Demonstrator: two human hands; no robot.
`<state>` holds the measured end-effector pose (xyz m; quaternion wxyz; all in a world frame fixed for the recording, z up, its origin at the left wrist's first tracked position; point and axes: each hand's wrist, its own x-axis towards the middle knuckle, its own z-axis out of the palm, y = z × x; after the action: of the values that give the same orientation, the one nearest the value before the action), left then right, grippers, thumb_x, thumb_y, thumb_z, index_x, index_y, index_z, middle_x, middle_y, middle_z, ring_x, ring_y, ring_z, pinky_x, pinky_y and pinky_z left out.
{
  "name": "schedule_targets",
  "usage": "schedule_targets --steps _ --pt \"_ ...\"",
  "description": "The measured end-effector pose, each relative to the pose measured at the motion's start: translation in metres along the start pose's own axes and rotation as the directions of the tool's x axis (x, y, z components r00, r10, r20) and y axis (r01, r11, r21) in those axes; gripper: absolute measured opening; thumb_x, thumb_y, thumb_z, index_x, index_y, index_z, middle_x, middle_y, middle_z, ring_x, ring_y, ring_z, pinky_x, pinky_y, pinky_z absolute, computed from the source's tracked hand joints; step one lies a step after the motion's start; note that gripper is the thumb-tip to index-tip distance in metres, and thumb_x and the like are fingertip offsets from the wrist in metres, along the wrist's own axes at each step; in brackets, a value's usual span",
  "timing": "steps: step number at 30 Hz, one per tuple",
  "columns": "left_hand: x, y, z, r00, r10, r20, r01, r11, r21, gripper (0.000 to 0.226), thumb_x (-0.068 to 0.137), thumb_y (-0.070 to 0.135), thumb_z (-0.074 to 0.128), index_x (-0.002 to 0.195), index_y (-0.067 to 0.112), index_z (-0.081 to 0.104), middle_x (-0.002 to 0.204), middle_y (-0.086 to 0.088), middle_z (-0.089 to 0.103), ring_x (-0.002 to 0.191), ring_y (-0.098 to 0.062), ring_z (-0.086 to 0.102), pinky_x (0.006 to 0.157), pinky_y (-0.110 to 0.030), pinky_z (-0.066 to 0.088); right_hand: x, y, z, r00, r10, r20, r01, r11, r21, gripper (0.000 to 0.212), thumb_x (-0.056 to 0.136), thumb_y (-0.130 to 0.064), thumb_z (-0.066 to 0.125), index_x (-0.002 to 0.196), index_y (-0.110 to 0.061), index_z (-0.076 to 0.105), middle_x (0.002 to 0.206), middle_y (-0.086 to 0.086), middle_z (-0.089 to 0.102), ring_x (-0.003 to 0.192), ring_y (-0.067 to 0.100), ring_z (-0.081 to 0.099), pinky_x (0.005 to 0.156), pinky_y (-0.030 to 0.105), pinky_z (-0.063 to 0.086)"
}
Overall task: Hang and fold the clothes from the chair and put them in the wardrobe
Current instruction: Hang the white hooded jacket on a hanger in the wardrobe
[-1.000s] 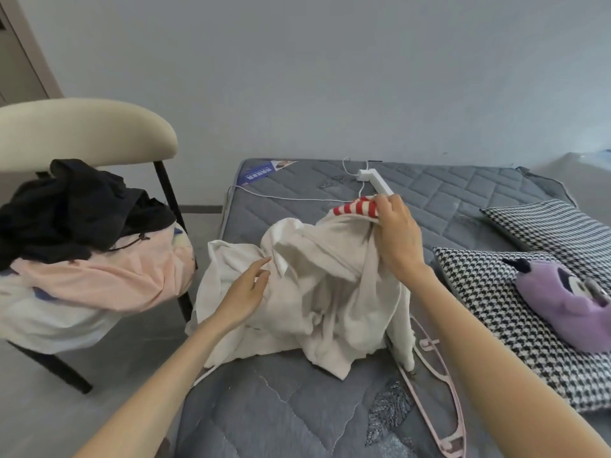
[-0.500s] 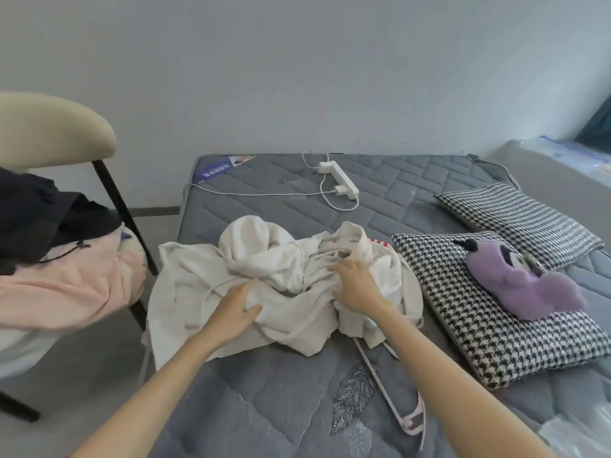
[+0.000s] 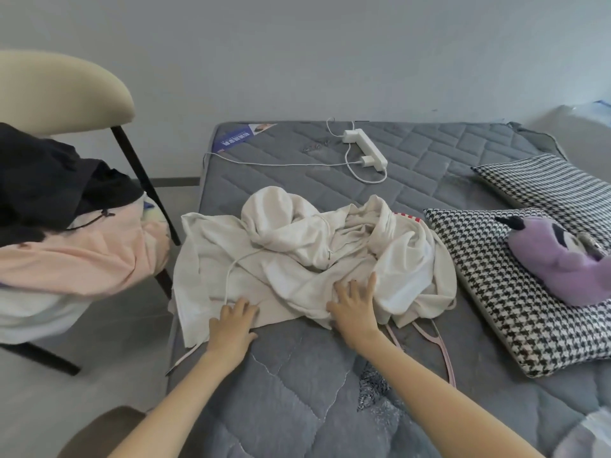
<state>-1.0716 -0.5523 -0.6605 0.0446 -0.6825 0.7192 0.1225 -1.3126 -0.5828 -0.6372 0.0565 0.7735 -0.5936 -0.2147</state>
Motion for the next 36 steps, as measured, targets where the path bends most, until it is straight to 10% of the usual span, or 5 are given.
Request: schedule_targets --steps 6,13,19,27,36 --pt "0.009 -0.007 0.004 0.991 0.025 -0.129 -0.031 0.998 -0.046 0.036 0.09 -0.002 0.046 0.119 0.018 0.05 0.129 -0.002 0.039 0.111 -0.025 0.043 0.077 -0.034 0.036 0.006 0.021 -0.039 0.97 0.121 -0.21 -0.039 0.933 0.357 0.023 0.092 -0.022 0.048 0.115 -0.019 0.047 0.085 0.003 0.063 0.092 0.028 0.058 0.107 0.059 0.021" --pt "-0.021 -0.023 -0.036 0.919 -0.04 -0.392 -0.167 0.862 -0.479 0.019 0.1 0.011 0.041 0.108 0.015 0.058 0.098 -0.003 0.064 0.09 -0.023 0.05 0.084 -0.038 0.04 0.014 0.031 -0.08 0.848 0.474 -0.237 0.071 0.341 0.937 0.027 0.088 -0.011 0.052 0.113 -0.012 0.043 0.103 0.007 0.059 0.09 0.031 0.059 0.074 0.038 0.044" --pt "-0.062 -0.049 -0.078 0.952 0.01 -0.305 -0.208 0.751 -0.626 0.017 0.103 0.025 0.033 0.098 0.023 0.049 0.076 -0.001 0.055 0.07 -0.016 0.052 0.061 -0.025 0.036 -0.003 -0.02 -0.052 0.984 -0.107 -0.144 0.155 0.911 0.383 0.085 0.078 -0.027 0.07 0.147 -0.036 0.022 0.159 0.005 0.003 0.141 0.041 0.012 0.111 0.058 0.017" --pt "-0.117 -0.059 -0.09 0.966 0.14 -0.218 -0.246 0.758 -0.604 0.037 0.101 0.036 0.038 0.066 0.022 0.038 0.061 0.009 0.041 0.058 -0.006 0.037 0.059 -0.03 0.028 -0.037 -0.049 -0.025 0.966 -0.134 -0.22 0.216 0.887 0.407 0.045 0.091 -0.021 0.053 0.131 -0.022 0.033 0.116 0.004 0.058 0.109 0.027 0.055 0.099 0.041 0.033" --pt "-0.149 -0.064 -0.064 0.972 0.232 0.029 -0.194 0.871 -0.452 0.034 0.098 0.05 0.038 0.078 0.029 0.056 0.075 0.009 0.056 0.071 -0.009 0.05 0.065 -0.03 0.037 -0.1 -0.028 -0.059 0.925 -0.236 0.298 0.098 0.906 0.412 0.047 0.097 -0.027 0.045 0.142 -0.014 0.04 0.144 0.009 0.045 0.129 0.028 0.044 0.099 0.037 0.036"
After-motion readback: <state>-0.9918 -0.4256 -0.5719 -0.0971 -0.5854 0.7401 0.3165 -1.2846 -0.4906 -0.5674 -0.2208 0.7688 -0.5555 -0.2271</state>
